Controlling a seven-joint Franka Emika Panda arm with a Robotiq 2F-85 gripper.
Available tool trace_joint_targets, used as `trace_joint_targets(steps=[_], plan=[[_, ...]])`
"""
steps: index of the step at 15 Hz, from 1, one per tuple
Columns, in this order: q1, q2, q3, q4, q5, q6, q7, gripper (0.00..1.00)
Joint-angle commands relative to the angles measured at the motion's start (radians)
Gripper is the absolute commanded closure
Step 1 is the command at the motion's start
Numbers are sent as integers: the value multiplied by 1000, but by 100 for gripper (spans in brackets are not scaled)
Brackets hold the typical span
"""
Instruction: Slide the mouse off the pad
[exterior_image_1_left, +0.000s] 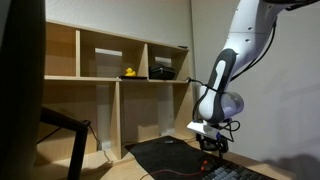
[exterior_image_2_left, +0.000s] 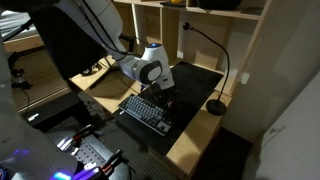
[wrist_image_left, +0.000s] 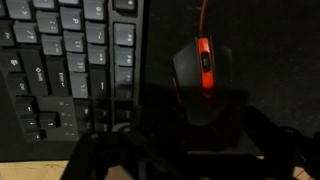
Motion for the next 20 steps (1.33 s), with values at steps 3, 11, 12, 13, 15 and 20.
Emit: trace_joint_targets(steps=[3, 11, 12, 13, 15, 20], plan=[[124, 100, -122, 40, 29, 137, 13, 0], [128, 148, -105, 59, 149, 125, -44, 0], [128, 151, -105, 62, 149, 125, -44, 0], [128, 151, -105, 63, 149, 125, -44, 0], [141, 230, -126, 135, 150, 83, -22, 0], [120, 327, -103, 215, 215, 88, -34, 0]])
